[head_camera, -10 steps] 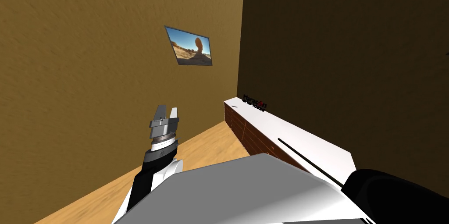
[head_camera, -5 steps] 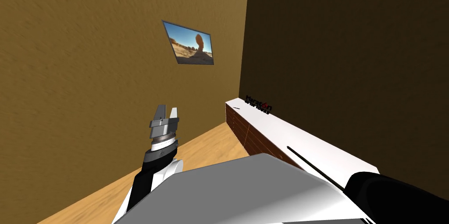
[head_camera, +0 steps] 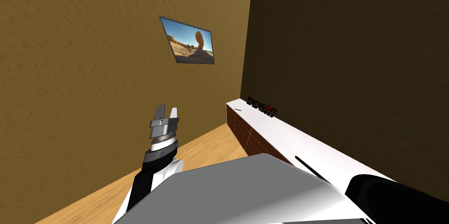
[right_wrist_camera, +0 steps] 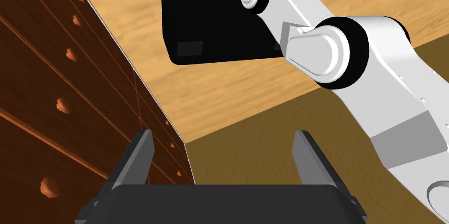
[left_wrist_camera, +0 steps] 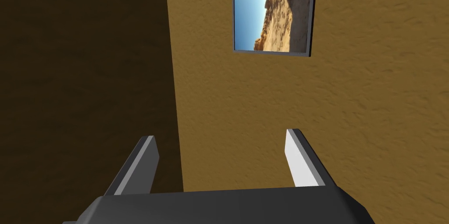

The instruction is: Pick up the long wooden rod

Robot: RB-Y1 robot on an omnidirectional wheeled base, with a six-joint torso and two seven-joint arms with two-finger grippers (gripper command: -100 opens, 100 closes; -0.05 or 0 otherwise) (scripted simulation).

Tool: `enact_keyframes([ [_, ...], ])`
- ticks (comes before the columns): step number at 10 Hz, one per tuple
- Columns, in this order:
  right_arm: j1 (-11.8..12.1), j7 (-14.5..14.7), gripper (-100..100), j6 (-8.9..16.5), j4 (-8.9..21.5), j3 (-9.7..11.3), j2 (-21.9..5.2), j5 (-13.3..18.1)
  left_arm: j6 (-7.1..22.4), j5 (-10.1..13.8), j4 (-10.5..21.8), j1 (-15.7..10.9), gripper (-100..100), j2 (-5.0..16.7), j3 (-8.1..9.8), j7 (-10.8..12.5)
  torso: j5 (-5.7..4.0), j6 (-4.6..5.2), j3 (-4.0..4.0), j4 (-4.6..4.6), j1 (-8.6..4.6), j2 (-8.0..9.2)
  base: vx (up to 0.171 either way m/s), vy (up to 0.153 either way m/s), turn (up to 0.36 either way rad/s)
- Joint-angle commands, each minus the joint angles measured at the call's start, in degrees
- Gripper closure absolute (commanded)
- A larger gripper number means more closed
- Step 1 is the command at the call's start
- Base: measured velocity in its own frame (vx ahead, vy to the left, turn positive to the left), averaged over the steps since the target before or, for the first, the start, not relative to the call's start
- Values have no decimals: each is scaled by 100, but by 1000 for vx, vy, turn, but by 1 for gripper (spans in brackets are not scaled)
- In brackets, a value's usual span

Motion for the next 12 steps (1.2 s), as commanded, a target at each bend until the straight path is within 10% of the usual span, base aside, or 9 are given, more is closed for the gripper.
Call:
enact_keyframes([
  [1,120,36,-100,75,268,2,-133,127,0,0,0,0,0,0,0,0,0,0,0,0,0,0,62,-33,48],
  [12,408,255,-100,904,1340,-33,-506,690,0,0,0,0,0,1,1,0,-8,-5,-2,0,-38,-5,81,-100,103],
])
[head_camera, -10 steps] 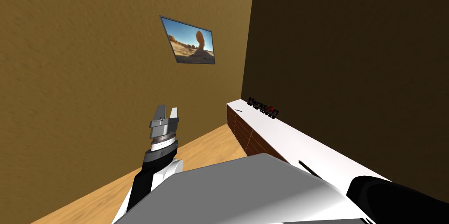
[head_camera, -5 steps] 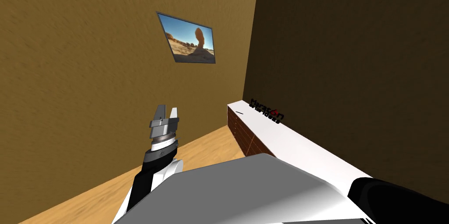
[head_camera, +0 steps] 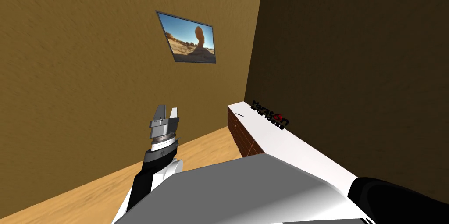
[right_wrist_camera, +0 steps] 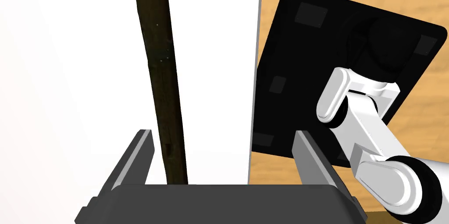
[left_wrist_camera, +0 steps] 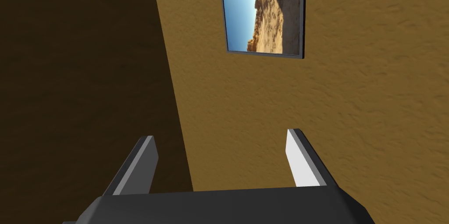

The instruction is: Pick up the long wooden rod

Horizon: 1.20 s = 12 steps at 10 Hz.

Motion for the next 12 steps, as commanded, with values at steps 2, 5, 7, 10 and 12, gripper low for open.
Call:
enact_keyframes([
  [2,-263,53,-100,221,7,86,260,75,0,0,0,0,0,0,0,0,-2,0,3,2,-1,5,36,-149,112],
  [5,-354,97,-100,247,155,183,377,76,0,0,0,0,0,-1,-1,0,13,6,13,5,61,22,2,-24,31],
  [7,-559,165,-100,287,374,326,596,89,0,0,0,-1,0,-1,-1,0,14,5,17,7,64,29,-14,-20,75],
  [10,-514,152,100,253,338,276,536,83,0,0,0,0,0,-2,-1,0,16,6,16,6,70,27,-3,-3,4],
  [12,-511,150,100,246,335,280,539,81,0,0,0,0,0,-2,-1,0,12,3,18,8,61,29,0,0,0],
])
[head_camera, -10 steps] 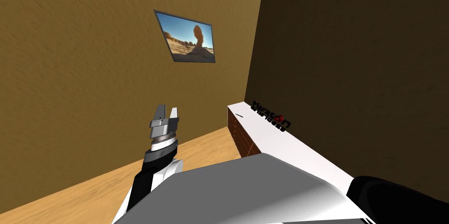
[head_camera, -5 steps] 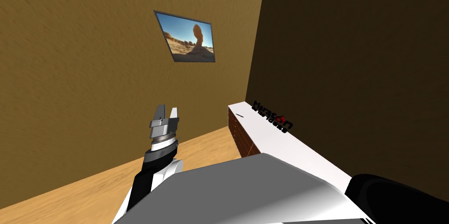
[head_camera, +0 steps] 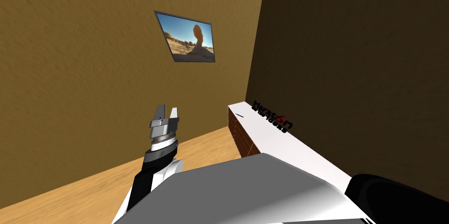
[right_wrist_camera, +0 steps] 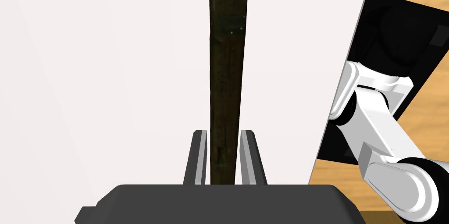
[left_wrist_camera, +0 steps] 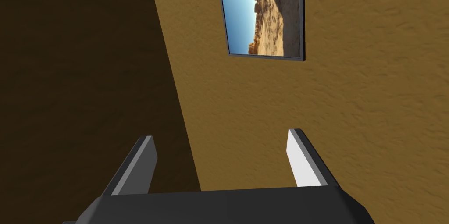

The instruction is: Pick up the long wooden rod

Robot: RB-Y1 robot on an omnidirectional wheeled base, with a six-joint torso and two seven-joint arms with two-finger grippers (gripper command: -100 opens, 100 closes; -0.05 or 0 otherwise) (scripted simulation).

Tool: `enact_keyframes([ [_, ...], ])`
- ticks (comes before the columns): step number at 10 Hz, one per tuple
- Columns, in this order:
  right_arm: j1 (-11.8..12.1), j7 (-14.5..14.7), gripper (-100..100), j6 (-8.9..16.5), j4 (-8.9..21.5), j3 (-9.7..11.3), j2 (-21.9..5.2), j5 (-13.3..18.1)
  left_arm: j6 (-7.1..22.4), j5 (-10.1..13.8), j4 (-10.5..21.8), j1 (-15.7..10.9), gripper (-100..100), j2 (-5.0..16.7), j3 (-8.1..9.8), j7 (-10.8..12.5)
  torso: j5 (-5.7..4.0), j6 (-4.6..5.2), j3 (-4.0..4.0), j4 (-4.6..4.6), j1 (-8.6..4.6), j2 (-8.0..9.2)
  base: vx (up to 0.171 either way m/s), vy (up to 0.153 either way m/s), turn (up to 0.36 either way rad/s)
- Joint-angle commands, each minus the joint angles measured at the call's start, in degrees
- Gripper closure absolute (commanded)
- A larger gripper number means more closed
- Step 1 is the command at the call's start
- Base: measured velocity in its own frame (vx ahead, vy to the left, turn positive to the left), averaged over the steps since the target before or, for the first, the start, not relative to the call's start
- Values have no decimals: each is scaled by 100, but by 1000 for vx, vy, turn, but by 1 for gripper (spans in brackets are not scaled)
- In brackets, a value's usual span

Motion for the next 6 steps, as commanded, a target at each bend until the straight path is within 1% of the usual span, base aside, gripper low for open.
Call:
enact_keyframes([
  [1,0,0,100,0,0,0,0,0,0,0,0,0,0,0,0,0,0,0,0,0,0,0,0,0,0],
  [2,0,1,0,0,0,0,0,0,0,0,0,0,0,0,0,0,0,0,0,0,0,0,0,0,0],
  [3,157,-53,100,0,-180,-97,-162,-5,0,0,0,0,0,0,0,0,0,0,0,0,0,0,9,8,-84],
  [4,279,-94,100,-24,-311,-182,-294,-13,0,0,0,0,0,0,0,0,4,3,-2,-3,5,-2,16,19,-114],
  [5,203,-69,100,2,-239,-122,-220,-6,0,0,0,0,0,0,0,0,5,4,-4,-3,10,-6,7,10,-20],
  [6,213,-78,0,-3,-250,-129,-233,-5,0,0,0,0,0,0,0,0,2,2,-3,-2,7,-4,0,0,0],
])
